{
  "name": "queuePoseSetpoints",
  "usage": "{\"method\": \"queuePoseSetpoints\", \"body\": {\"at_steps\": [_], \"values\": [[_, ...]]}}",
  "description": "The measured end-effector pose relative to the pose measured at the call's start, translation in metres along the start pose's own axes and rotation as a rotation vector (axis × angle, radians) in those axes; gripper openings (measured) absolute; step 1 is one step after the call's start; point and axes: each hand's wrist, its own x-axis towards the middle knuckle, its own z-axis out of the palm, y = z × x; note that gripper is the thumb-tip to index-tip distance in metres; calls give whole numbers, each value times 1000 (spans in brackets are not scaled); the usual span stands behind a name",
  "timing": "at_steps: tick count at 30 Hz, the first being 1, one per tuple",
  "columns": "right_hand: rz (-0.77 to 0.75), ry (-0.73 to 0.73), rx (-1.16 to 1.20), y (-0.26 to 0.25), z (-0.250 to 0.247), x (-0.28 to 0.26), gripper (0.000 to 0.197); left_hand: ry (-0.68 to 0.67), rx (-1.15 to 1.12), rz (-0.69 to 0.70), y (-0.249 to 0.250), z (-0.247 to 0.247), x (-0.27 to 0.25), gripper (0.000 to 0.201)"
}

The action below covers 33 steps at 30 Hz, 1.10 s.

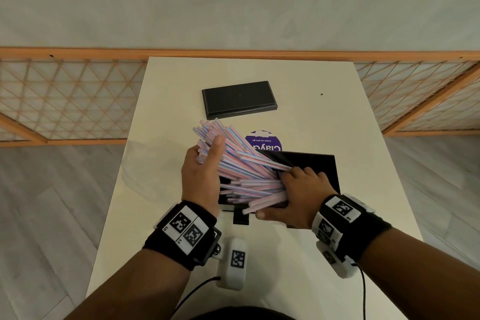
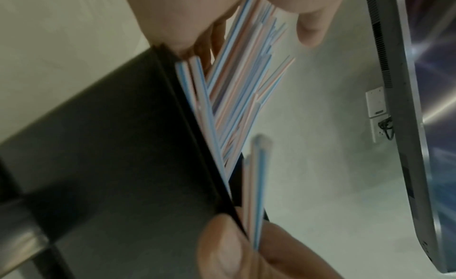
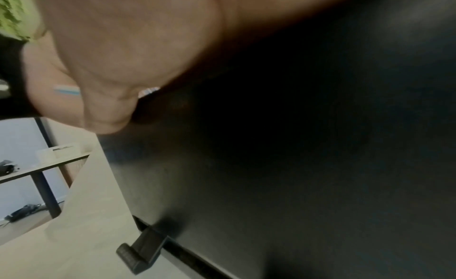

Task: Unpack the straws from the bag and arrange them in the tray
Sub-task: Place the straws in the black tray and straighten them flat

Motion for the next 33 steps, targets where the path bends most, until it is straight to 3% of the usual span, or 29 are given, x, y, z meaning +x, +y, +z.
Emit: {"method": "queuePoseSetpoints", "body": {"at_steps": [4, 7, 10, 12, 15, 17, 20, 24, 28, 33], "values": [[-10, -62, 76, -5, 1, 5, 127, 72, 18, -22, -3, -5, 8, 43], [-17, -119, 183, -7, -2, 10, 133, 94, 191, -26, -7, -6, 13, 71], [-2, -101, 169, -10, -6, 12, 120, 115, 401, 125, -9, -10, 7, 93], [-8, -85, 180, -12, -7, 11, 112, 103, 489, 172, -9, -12, 3, 89], [-72, -61, 226, -16, -6, 10, 101, 71, 653, 220, -5, -13, 2, 60], [-88, -47, 247, -17, -6, 9, 101, 48, 748, 273, 0, -12, 1, 54], [-79, -21, 256, -17, -7, 8, 102, 86, 679, 291, -2, -13, 4, 62], [-76, 103, 196, -18, -9, 3, 94, 117, 563, 195, -6, -11, 11, 76], [-42, 63, 139, -17, -4, 7, 101, 28, 645, 189, -3, -4, 2, 63], [3, -2, 144, -8, 1, 11, 106, 126, 368, 171, -13, -10, 5, 51]]}}
